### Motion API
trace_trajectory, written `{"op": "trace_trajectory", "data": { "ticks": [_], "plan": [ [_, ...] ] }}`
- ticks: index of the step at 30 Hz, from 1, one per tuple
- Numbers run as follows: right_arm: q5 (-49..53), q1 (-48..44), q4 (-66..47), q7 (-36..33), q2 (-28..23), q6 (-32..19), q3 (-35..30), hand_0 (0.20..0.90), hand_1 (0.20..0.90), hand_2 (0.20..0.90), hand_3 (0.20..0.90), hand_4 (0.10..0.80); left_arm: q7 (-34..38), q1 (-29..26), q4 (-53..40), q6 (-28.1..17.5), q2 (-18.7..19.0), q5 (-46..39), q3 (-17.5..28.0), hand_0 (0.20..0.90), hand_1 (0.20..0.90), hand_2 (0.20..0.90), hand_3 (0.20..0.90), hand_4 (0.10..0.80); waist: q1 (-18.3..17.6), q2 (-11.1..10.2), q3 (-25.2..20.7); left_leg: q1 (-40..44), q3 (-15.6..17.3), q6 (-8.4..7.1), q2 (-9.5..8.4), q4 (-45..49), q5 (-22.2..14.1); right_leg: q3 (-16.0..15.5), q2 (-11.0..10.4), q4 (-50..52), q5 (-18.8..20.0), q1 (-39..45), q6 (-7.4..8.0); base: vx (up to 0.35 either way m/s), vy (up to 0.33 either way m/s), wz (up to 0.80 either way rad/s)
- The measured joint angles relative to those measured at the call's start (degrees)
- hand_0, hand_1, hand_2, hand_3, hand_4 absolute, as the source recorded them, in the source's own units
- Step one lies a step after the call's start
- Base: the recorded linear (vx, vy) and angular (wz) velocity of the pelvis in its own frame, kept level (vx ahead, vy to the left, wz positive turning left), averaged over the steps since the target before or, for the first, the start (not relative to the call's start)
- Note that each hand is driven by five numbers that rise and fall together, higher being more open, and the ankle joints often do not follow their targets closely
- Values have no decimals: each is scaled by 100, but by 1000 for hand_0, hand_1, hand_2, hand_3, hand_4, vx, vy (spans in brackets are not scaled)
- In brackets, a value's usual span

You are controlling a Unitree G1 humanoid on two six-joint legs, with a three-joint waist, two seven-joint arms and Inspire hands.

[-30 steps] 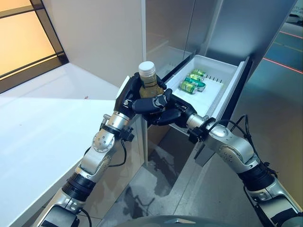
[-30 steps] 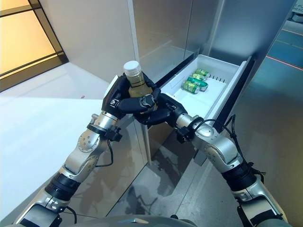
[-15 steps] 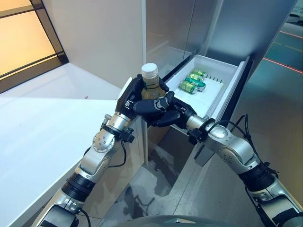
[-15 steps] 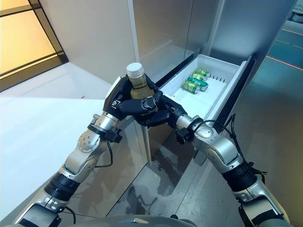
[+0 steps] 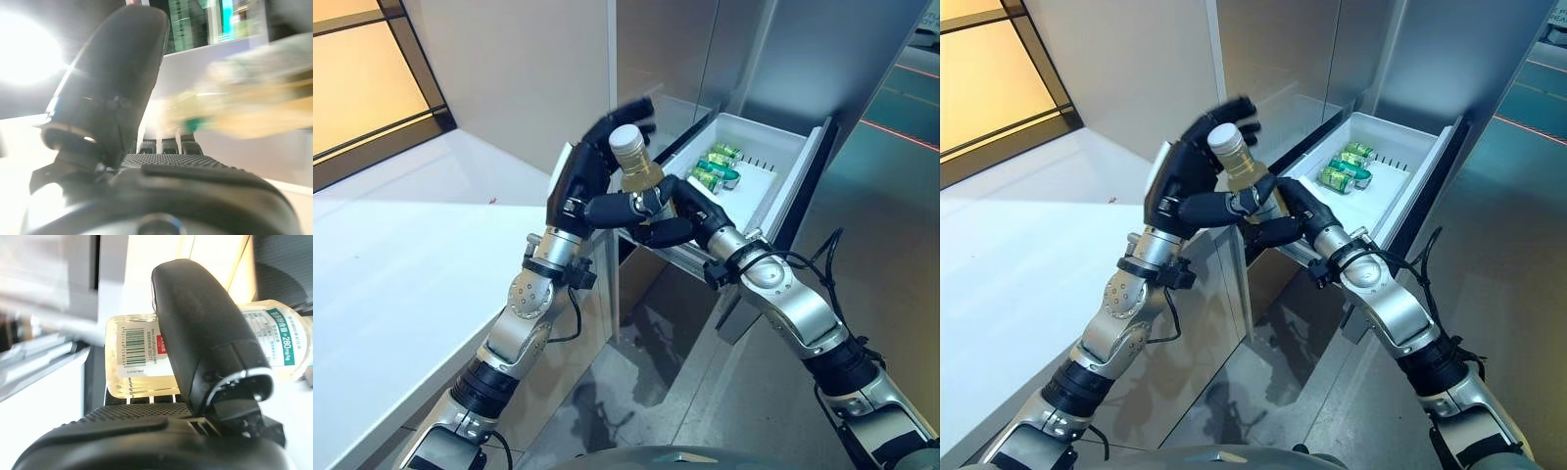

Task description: Put drinks into fridge and close the fridge

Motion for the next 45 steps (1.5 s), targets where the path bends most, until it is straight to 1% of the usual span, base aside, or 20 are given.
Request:
{"op": "trace_trajectory", "data": {
  "ticks": [3, 5, 8, 11, 14, 15, 16, 17, 18, 19, 21, 25, 27, 29, 31, 33, 37, 40, 44, 45],
  "plan": [
    [-59, 1, 332, -253, -129, 0, -170, 300, 300, 300, 200, 100, 120, -340, -419, -350, -38, 207, 231, 900, 900, 900, 900, 800, 8, 9, 6, -15, -36, 1, -1, 0, 1, -12, 1, 0, -1, 2, 1, -8, -5, 5],
    [-251, 1, 428, -375, -176, -15, -200, 300, 300, 300, 200, 100, 153, -505, -463, -447, -39, 207, 300, 900, 900, 900, 900, 800, 16, 20, 13, -15, -51, 1, -1, 0, 1, -29, 1, 0, -1, 7, 1, -2, -3, 4],
    [-726, 1, 544, -631, -345, -195, -255, 300, 300, 300, 200, 100, 164, -612, -462, -413, -41, 178, 404, 900, 900, 900, 900, 800, 8, 90, 56, -27, -79, 6, -5, 0, 5, -55, -3, 0, -1, 11, 1, 1, -1, 4],
    [-920, 0, 811, -822, -414, -468, -429, 300, 300, 300, 200, 100, -49, -610, -448, -193, -48, -74, 393, 900, 900, 900, 900, 800, 36, 108, 67, -45, -140, 2, -2, 0, 19, -98, 1, 0, -1, 17, 0, -4, -2, 9],
    [-1009, -83, 1183, -1195, -547, -646, -605, 300, 300, 300, 200, 100, -577, -537, -337, 399, -146, -869, 382, 900, 900, 900, 900, 800, 148, 134, 83, -54, -192, 6, -11, 0, 27, -136, -6, 0, -2, 40, 1, -2, -6, 7],
    [-1008, -126, 1250, -1233, -596, -659, -605, 300, 300, 300, 200, 100, -693, -488, -302, 543, -160, -1053, 381, 900, 900, 900, 900, 800, 160, 144, 89, -60, -209, 7, -14, 0, 32, -154, -8, 0, -2, 46, 1, 6, -8, 18],
    [-1006, -260, 1497, -1271, -734, -747, -605, 300, 300, 300, 200, 100, -1021, -336, -92, 860, -205, -1457, 340, 900, 900, 900, 900, 800, 177, 170, 105, -61, -269, 12, -21, -1, 47, -220, -17, -1, -7, 75, 7, 6, -4, 19],
    [-1003, -302, 1576, -1295, -785, -773, -605, 300, 300, 300, 200, 100, -1111, -279, -11, 979, -205, -1560, 309, 900, 900, 900, 900, 800, 190, 179, 111, -66, -292, 13, -24, -2, 56, -244, -20, -1, -10, 82, 10, 14, -2, 20],
    [-1000, -494, 1818, -1355, -926, -806, -613, 300, 300, 300, 200, 100, -1357, -68, 271, 1380, -183, -1818, 174, 900, 900, 900, 900, 800, 258, 222, 138, -71, -319, 9, -25, -2, 69, -263, -22, -2, -11, 89, 10, 14, 2, 12],
    [-994, -580, 1916, -1354, -953, -831, -612, 300, 300, 300, 200, 100, -1440, 11, 384, 1462, -171, -1861, 140, 900, 900, 900, 900, 800, 275, 246, 152, -73, -334, 11, -26, -2, 73, -279, -23, -3, -11, 93, 10, 20, 7, 19],
    [-963, -1004, 2412, -1365, -1196, -984, -609, 300, 300, 300, 200, 100, -1798, 461, 959, 1847, -102, -1960, -161, 900, 900, 900, 900, 800, 298, 325, 198, -117, -479, 16, -45, -4, 115, -421, -42, -3, -13, 119, 12, 21, 14, 28],
    [-691, -1786, 3470, -1380, -1557, -1176, -571, 300, 300, 300, 200, 100, -2115, 1099, 1726, 2209, 149, -2044, -529, 900, 900, 900, 900, 800, 484, 369, 232, -175, -621, 9, -52, -1, 163, -564, -47, -4, -14, 119, 12, 22, 6, 19],
    [-531, -2247, 4180, -1376, -1651, -1302, -373, 300, 300, 300, 200, 100, -2223, 1311, 2069, 2207, 325, -2000, -650, 900, 900, 900, 900, 800, 610, 369, 235, -184, -675, 5, -57, -1, 183, -611, -47, -5, -21, 136, 16, 56, -9, 17],
    [-429, -2663, 4951, -1295, -1714, -1359, -289, 300, 300, 300, 200, 100, -2327, 1433, 2411, 2183, 463, -1774, -737, 900, 900, 900, 900, 800, 743, 364, 238, -257, -836, 4, -70, -1, 240, -760, -54, -6, -22, 148, 18, 60, -34, 35],
    [-324, -2968, 5618, -1118, -1717, -1386, -42, 300, 300, 300, 200, 100, -2432, 1429, 2869, 2091, 464, -1516, -800, 900, 900, 900, 900, 800, 845, 361, 240, -266, -934, -5, -72, 0, 277, -872, -54, -7, -30, 186, 25, 51, -46, 34],
    [-324, -2967, 5807, -968, -1717, -1386, 56, 300, 300, 300, 200, 100, -2470, 1441, 3101, 2064, 488, -1276, -878, 900, 900, 900, 900, 800, 920, 344, 251, -263, -1003, -11, -81, -1, 300, -903, -52, -8, -60, 230, 22, 40, -49, 25],
    [-591, -3006, 6597, -410, -1523, -1390, 315, 300, 300, 300, 200, 100, -2513, 1390, 3997, 1709, 471, -437, -1290, 900, 900, 900, 900, 800, 1116, 337, 255, -355, -1168, -27, -92, -1, 373, -978, -42, -7, -80, 227, 21, 40, -63, 24],
    [-791, -2997, 7397, -167, -1153, -1362, 311, 300, 300, 300, 200, 100, -2343, 1417, 4936, 1409, 423, 222, -1630, 900, 900, 900, 900, 800, 1176, 327, 262, -481, -1224, -29, -93, 0, 418, -1042, -40, -6, -95, 133, 43, 41, -86, 12],
    [-1020, -2920, 7815, -145, -1029, -1201, 311, 300, 300, 300, 200, 100, -1905, 1426, 5965, 1185, 227, 790, -1637, 900, 900, 900, 900, 800, 1176, 335, 356, -660, -1256, -32, -96, 1, 472, -1057, -36, -5, -83, -42, 30, -101, -85, 2],
    [-1039, -2920, 7886, -189, -1029, -1163, 306, 300, 300, 300, 200, 100, -1753, 1413, 6195, 1120, 213, 913, -1636, 900, 900, 900, 900, 800, 1174, 342, 386, -778, -1257, -40, -89, 2, 497, -1054, -29, -4, -42, -164, -26, -218, -80, -1]
  ]
}}
